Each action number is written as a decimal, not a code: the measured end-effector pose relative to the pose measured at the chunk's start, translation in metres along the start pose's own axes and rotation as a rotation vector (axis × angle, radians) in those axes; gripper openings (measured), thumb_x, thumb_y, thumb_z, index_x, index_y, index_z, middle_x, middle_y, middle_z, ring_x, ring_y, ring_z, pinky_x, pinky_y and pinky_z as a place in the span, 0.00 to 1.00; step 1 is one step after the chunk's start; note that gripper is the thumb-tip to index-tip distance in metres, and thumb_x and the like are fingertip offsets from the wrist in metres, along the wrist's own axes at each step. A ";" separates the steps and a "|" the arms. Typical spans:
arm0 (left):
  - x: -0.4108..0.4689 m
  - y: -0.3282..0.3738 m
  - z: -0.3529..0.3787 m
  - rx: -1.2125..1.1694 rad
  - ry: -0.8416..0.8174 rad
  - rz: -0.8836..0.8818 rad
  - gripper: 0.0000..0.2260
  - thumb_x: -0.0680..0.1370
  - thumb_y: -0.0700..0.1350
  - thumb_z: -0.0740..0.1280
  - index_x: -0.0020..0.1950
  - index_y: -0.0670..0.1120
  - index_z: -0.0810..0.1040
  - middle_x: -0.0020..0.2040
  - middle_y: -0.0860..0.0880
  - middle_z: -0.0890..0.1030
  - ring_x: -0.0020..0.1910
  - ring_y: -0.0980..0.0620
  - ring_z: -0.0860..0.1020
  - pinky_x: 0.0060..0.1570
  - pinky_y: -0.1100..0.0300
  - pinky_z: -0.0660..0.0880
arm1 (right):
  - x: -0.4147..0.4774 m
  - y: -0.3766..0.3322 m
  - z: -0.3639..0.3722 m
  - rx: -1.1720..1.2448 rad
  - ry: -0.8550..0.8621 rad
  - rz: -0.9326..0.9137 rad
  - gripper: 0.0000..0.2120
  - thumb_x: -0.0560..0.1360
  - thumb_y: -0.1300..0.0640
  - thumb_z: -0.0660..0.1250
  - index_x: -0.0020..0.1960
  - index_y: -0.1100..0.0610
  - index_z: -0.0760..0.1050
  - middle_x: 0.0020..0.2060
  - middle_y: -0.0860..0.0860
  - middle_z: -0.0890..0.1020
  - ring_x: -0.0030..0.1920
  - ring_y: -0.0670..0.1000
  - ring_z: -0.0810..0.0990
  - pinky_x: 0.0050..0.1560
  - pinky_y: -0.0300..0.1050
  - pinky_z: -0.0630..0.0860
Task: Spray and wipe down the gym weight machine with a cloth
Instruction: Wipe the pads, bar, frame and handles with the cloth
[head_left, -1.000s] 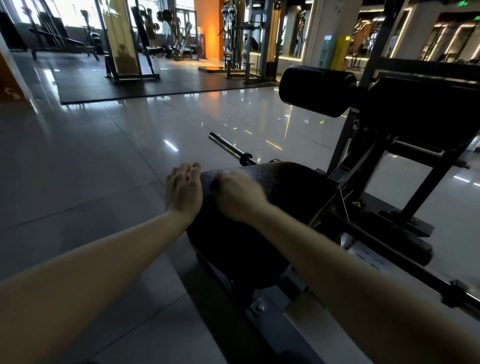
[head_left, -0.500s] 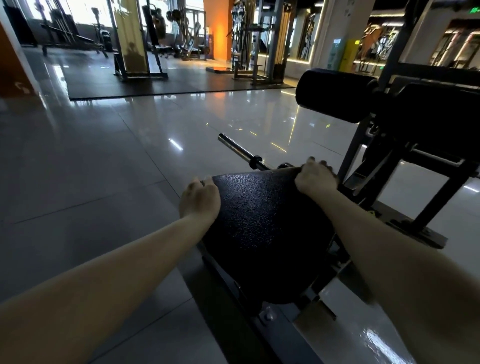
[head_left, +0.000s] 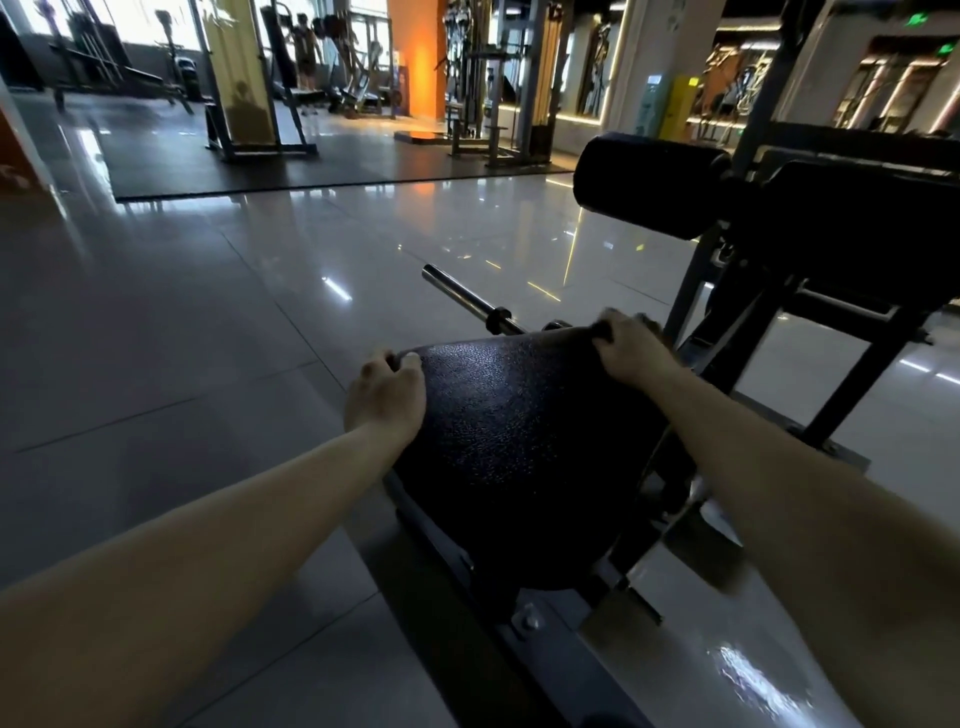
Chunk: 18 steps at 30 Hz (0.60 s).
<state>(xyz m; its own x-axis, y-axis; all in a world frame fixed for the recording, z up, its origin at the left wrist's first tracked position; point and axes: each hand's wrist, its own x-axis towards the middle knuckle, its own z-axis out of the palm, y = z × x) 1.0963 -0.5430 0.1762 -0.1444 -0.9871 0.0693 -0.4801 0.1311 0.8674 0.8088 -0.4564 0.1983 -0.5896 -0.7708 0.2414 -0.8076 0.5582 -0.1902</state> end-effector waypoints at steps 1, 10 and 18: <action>0.001 -0.001 0.002 0.013 -0.010 -0.002 0.16 0.82 0.54 0.58 0.59 0.46 0.79 0.59 0.41 0.80 0.58 0.41 0.76 0.53 0.53 0.68 | 0.002 0.029 0.001 -0.056 0.033 0.116 0.14 0.78 0.44 0.60 0.63 0.45 0.72 0.62 0.60 0.75 0.64 0.65 0.74 0.66 0.59 0.71; -0.002 0.003 0.000 0.012 -0.057 0.017 0.24 0.85 0.59 0.52 0.65 0.44 0.79 0.67 0.36 0.76 0.65 0.38 0.74 0.58 0.51 0.67 | -0.086 -0.071 -0.004 0.194 0.084 -0.121 0.19 0.74 0.62 0.64 0.63 0.53 0.80 0.60 0.57 0.78 0.61 0.61 0.74 0.62 0.55 0.75; 0.005 -0.005 0.003 0.069 -0.069 0.007 0.23 0.86 0.53 0.49 0.69 0.43 0.75 0.70 0.32 0.72 0.67 0.34 0.71 0.65 0.47 0.66 | -0.217 -0.100 -0.029 0.396 -0.038 -0.707 0.22 0.70 0.62 0.71 0.63 0.49 0.81 0.57 0.52 0.77 0.57 0.57 0.74 0.57 0.53 0.73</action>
<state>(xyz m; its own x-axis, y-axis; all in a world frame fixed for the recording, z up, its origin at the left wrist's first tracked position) 1.0951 -0.5486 0.1710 -0.2060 -0.9778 0.0397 -0.5366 0.1468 0.8310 1.0168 -0.3363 0.1923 0.0652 -0.9143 0.3997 -0.9206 -0.2097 -0.3294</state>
